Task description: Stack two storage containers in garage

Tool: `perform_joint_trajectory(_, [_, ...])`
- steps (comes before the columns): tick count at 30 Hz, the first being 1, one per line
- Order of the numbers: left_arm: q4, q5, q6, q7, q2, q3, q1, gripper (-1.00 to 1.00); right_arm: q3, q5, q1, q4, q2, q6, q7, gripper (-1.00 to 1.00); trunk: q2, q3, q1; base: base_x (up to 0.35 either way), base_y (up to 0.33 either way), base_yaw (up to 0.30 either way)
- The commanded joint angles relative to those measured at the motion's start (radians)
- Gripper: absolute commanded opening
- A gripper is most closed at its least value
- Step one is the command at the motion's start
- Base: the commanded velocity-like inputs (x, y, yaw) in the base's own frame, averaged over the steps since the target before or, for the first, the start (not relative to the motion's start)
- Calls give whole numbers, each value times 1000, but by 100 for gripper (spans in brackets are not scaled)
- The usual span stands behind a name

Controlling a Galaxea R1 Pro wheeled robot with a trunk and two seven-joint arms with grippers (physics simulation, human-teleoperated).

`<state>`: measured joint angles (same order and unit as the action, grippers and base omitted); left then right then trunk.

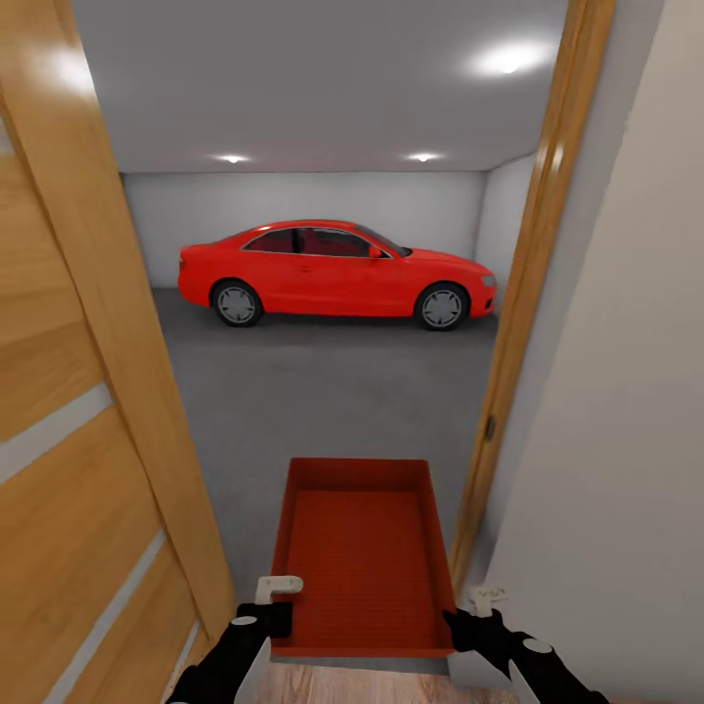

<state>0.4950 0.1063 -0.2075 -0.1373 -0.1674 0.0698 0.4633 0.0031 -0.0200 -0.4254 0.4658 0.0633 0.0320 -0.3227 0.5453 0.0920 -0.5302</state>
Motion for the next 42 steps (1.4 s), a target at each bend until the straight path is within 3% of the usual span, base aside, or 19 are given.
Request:
perform_joint_trajectory(1, [40, 15, -7, -2, -1, 58, 2, -100, 9, 12, 1, 2, 1, 3, -1, -100, 2, 2, 0, 0, 264, 0])
perform_joint_trajectory(12, [40, 15, -7, -2, -1, 58, 2, -100, 9, 12, 1, 2, 1, 3, -1, -100, 2, 2, 0, 0, 83, -7])
perform_joint_trajectory(22, [40, 15, -7, -2, -1, 58, 2, -100, 9, 12, 1, 2, 1, 3, -1, -100, 2, 2, 0, 0, 1, -158])
perform_joint_trajectory(42, [40, 15, -7, -2, -1, 58, 2, -100, 9, 12, 1, 2, 1, 3, -1, -100, 2, 2, 0, 0, 0, -4])
